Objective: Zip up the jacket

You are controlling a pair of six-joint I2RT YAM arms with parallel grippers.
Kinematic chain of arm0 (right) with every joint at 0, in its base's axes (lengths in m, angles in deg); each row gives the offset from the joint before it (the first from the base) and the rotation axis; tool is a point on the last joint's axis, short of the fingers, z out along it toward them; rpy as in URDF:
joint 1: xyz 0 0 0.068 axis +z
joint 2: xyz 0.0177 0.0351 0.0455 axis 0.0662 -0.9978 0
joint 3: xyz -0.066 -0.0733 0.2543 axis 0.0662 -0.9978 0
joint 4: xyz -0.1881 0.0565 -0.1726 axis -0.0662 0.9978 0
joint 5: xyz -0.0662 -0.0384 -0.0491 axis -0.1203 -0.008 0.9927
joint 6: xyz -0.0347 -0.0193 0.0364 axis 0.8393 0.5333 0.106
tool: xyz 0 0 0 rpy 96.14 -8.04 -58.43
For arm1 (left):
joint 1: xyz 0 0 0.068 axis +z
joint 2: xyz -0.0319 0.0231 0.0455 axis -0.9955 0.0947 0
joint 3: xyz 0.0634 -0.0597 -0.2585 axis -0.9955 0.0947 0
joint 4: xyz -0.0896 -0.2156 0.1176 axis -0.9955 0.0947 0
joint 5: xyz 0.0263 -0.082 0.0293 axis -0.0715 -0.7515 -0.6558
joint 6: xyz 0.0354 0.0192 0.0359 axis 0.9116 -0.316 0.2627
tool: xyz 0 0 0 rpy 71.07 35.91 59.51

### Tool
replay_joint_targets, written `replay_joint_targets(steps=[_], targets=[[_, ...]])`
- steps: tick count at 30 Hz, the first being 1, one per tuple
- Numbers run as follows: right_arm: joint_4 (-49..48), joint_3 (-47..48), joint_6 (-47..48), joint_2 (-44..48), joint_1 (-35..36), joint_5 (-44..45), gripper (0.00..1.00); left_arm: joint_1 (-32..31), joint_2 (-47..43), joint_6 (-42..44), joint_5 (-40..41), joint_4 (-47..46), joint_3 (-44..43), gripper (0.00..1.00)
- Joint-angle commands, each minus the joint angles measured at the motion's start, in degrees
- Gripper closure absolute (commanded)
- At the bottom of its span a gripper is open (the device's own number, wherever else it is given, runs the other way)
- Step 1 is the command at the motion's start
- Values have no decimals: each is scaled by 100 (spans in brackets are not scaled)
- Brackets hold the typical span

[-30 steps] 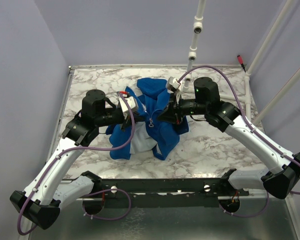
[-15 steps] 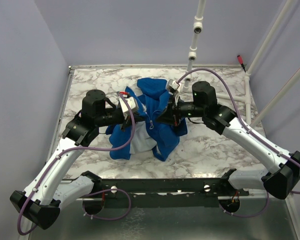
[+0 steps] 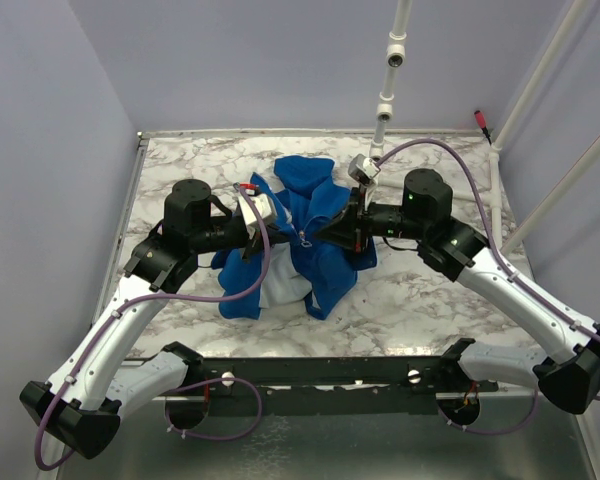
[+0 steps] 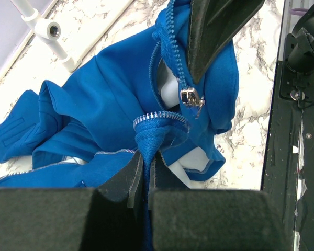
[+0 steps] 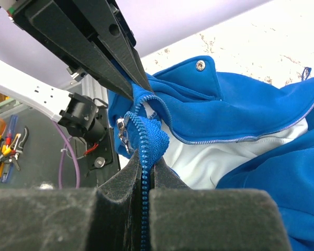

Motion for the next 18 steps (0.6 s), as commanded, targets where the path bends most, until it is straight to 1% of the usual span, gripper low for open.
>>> replay_joint_targets(steps=[1, 9, 13, 18], targets=[[-261, -45, -111, 189, 46, 56, 99, -25, -38, 39, -144, 27, -42, 100], [963, 133, 642, -40, 49, 143, 100, -27, -38, 30, -119, 34, -77, 100], [1037, 205, 703, -153, 58, 112, 99, -27, -22, 30, -118, 26, -77, 100], [908, 282, 686, -243, 98, 57, 99, -32, -21, 22, -110, 26, -77, 100]])
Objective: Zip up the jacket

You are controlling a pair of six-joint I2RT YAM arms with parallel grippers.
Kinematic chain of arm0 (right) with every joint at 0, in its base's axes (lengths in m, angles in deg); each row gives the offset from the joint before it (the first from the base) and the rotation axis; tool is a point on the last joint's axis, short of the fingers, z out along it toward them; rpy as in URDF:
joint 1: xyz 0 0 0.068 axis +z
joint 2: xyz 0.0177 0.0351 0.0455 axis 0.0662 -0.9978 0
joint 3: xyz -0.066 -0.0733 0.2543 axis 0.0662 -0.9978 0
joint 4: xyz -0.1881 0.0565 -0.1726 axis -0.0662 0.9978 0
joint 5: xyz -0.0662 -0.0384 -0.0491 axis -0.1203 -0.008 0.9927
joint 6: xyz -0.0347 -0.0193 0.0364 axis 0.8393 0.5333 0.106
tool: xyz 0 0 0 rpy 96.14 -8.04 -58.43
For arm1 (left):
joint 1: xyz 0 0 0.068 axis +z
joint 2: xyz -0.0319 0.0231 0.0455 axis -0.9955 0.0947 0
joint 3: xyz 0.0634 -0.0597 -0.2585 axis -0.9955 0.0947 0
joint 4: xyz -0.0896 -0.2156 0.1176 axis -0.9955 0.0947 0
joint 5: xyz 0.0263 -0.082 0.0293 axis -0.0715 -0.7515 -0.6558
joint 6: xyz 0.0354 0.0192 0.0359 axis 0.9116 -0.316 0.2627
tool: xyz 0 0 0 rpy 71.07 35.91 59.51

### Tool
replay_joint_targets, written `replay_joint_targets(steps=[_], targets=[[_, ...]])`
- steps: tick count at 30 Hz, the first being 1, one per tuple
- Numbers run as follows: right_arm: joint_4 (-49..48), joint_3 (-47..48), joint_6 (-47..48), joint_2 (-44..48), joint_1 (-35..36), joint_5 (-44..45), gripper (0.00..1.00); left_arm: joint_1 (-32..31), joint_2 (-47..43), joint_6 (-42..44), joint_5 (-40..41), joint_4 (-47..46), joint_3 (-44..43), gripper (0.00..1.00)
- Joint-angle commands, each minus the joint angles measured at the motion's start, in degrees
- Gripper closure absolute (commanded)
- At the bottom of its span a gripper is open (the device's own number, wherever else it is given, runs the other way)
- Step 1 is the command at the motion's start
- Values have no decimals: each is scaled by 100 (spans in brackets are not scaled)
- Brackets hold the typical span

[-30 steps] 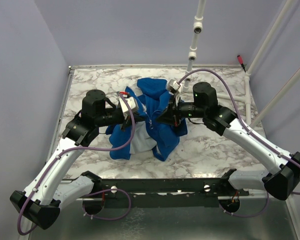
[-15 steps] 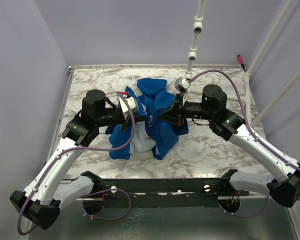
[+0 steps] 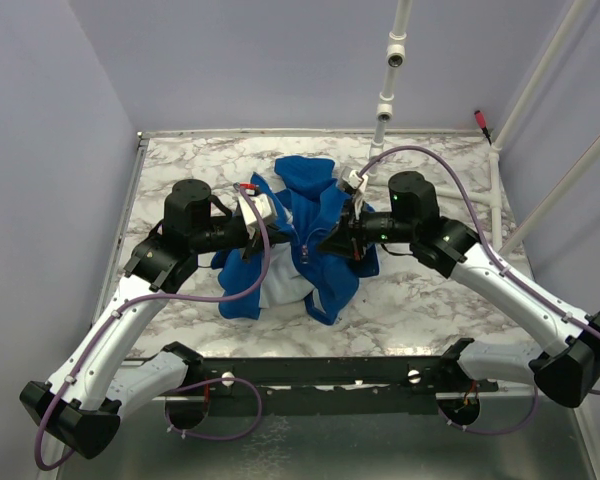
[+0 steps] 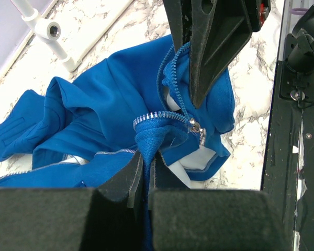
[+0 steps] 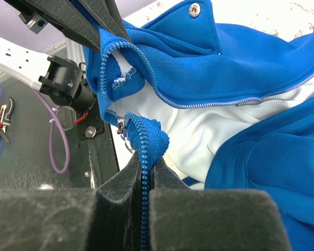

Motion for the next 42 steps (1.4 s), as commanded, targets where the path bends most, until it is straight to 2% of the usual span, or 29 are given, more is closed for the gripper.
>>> replay_joint_targets(steps=[1, 35, 37, 38, 39, 40, 41, 42], targets=[[-36, 311, 71, -84, 91, -8, 99, -26, -21, 21, -110, 29, -71, 100], [-314, 358, -176, 65, 121, -177, 99, -29, -77, 52, -70, 33, 14, 100], [-205, 313, -88, 89, 121, -53, 99, -30, -90, 131, 19, 89, 104, 93], [-120, 285, -14, 105, 121, 52, 99, -25, -97, 263, 117, 153, 201, 83], [-14, 268, 101, 113, 124, 179, 99, -25, -106, 460, 294, 212, 359, 72], [121, 260, 194, 116, 121, 294, 99, -25, -118, 620, 541, 224, 541, 53], [231, 271, 272, 117, 125, 377, 99, -25, -118, 772, 805, 226, 727, 38], [307, 294, 298, 113, 121, 416, 99, -25, -106, 849, 1016, 216, 855, 28]])
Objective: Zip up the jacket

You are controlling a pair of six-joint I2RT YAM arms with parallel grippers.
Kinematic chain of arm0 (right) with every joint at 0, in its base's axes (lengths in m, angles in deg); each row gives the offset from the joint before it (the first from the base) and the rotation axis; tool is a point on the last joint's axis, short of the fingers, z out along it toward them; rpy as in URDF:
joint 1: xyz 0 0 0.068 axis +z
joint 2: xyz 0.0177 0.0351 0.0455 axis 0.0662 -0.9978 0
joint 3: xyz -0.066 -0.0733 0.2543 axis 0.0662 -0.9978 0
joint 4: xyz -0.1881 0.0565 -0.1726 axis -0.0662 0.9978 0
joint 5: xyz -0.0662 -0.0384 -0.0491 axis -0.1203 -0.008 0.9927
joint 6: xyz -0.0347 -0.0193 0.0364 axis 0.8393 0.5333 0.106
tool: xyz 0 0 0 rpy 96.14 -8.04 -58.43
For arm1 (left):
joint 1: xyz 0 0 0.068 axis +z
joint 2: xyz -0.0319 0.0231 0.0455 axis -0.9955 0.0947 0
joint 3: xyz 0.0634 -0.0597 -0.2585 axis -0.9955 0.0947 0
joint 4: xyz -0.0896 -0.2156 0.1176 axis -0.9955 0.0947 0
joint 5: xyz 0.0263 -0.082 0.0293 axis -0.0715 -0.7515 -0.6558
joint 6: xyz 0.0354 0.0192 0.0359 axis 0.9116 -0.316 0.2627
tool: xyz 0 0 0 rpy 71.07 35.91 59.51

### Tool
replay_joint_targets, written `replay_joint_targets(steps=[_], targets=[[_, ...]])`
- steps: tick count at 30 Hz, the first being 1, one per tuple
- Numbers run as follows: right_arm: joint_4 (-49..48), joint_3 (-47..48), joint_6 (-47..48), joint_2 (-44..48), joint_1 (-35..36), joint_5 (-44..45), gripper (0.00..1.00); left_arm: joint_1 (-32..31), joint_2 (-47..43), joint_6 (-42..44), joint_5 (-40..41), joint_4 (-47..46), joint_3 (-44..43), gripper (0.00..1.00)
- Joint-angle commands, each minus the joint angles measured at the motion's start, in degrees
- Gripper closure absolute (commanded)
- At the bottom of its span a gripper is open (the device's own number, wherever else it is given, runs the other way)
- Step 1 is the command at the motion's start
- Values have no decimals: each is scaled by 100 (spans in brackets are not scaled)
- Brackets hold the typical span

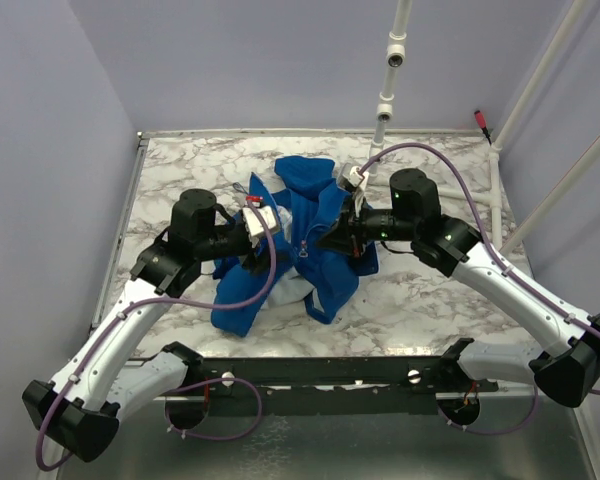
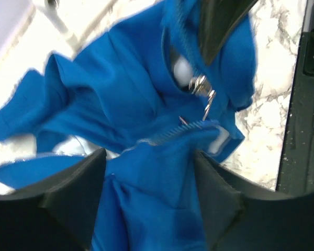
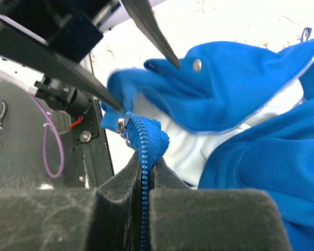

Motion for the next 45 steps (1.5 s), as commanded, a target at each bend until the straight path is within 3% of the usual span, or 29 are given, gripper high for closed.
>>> replay_joint_targets(steps=[1, 3, 4, 10, 12, 15, 18, 28, 32, 36, 41, 45], targets=[[371, 120, 295, 155, 54, 329, 99, -18, -14, 548, 894, 222, 620, 20], [465, 180, 291, 133, 54, 334, 99, -17, 28, 451, 633, 215, 566, 4], [508, 204, 291, 116, 58, 341, 99, -22, 63, 407, 372, 201, 487, 1], [528, 286, 506, 28, 56, 293, 99, -25, 606, -677, -708, -408, -240, 1], [507, 307, 514, 8, 53, 276, 99, -25, 756, -1293, -1045, -863, -325, 6], [461, 340, 514, -17, 52, 265, 99, -33, 1009, -2287, -1488, -1483, -384, 24], [430, 374, 516, -48, 60, 284, 99, -88, 1234, -2754, -1834, -1771, -428, 36], [376, 438, 533, -115, 56, 314, 99, -175, 1223, -2811, -2094, -1915, -385, 42], [408, 496, 550, -151, 55, 301, 99, -174, 1196, -2725, -1822, -1929, -350, 71], [443, 545, 552, -130, 60, 321, 99, -174, 1174, -2677, -1720, -1933, -289, 76], [519, 461, 569, -19, 60, 388, 99, -158, 1136, -2651, -1583, -1926, -432, 100], [537, 323, 568, 81, 59, 405, 99, -130, 1119, -2715, -1581, -1935, -618, 100]])
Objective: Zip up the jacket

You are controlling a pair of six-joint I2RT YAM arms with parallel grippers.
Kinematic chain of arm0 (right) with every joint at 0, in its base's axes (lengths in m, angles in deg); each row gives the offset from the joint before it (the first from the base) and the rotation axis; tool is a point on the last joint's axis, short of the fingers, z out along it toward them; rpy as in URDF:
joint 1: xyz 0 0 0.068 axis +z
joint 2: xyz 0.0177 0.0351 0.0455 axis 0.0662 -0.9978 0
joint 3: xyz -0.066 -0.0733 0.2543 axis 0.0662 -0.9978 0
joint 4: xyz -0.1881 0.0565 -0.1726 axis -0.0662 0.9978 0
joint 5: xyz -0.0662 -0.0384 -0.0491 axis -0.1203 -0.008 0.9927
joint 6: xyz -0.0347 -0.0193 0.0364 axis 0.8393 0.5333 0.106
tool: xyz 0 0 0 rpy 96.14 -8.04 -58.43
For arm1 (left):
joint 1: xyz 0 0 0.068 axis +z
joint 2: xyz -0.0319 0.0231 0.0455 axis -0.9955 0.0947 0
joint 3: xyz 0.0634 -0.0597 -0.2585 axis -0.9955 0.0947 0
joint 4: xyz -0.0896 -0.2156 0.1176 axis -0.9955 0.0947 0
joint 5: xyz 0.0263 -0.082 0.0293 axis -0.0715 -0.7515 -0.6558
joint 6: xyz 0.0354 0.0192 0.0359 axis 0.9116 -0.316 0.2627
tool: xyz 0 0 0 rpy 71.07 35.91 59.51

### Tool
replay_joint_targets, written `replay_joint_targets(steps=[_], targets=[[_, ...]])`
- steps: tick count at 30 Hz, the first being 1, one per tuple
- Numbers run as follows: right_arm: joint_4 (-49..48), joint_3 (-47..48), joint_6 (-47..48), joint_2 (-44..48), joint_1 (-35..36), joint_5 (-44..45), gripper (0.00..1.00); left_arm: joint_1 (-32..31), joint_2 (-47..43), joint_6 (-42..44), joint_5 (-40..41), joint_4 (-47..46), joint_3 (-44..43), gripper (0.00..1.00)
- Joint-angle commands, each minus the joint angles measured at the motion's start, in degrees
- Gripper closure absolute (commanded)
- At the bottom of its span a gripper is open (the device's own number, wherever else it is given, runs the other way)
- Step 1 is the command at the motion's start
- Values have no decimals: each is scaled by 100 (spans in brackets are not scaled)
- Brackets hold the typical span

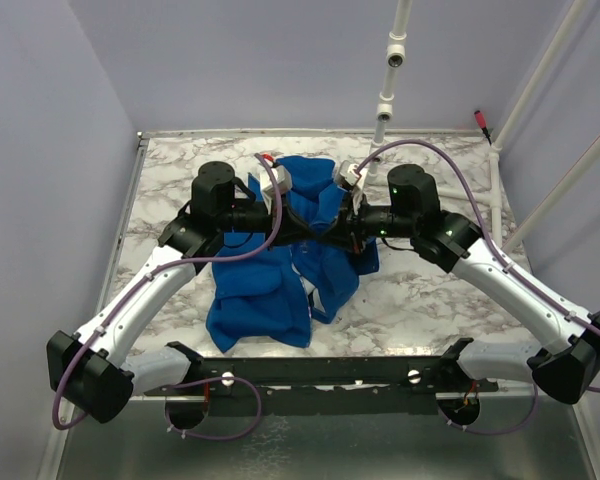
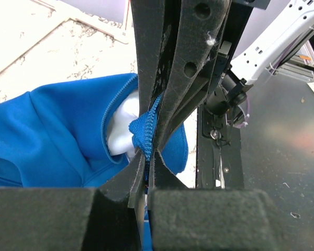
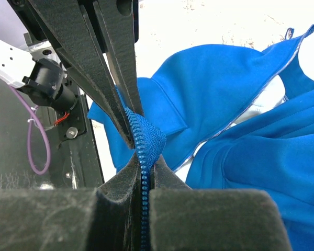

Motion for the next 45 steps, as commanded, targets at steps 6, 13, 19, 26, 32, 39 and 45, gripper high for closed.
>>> replay_joint_targets(steps=[6, 13, 19, 26, 32, 39, 45], targets=[[-50, -156, 56, 304, 23, -172, 99, 27, -188, -109, -9, -103, -432, 100], [-871, -589, -72, 562, -28, -155, 44, 27, -226, -430, -156, -239, -451, 100], [-2343, -921, 199, 684, -104, -486, 9, 26, -225, -898, -241, -590, -451, 100], [-3779, -1221, -79, 206, -105, -1688, 7, 27, -238, -1229, -258, -754, -501, 100], [-4603, -1505, -607, 196, -386, -2688, 27, 27, -260, -1508, -247, -953, -571, 100], [-4982, -1671, -1031, 205, -580, -3110, 53, 27, -269, -1869, -207, -1338, -536, 100], [-5581, -1843, -1398, 154, -654, -2982, 89, 26, -278, -2035, -183, -1443, -534, 100]])
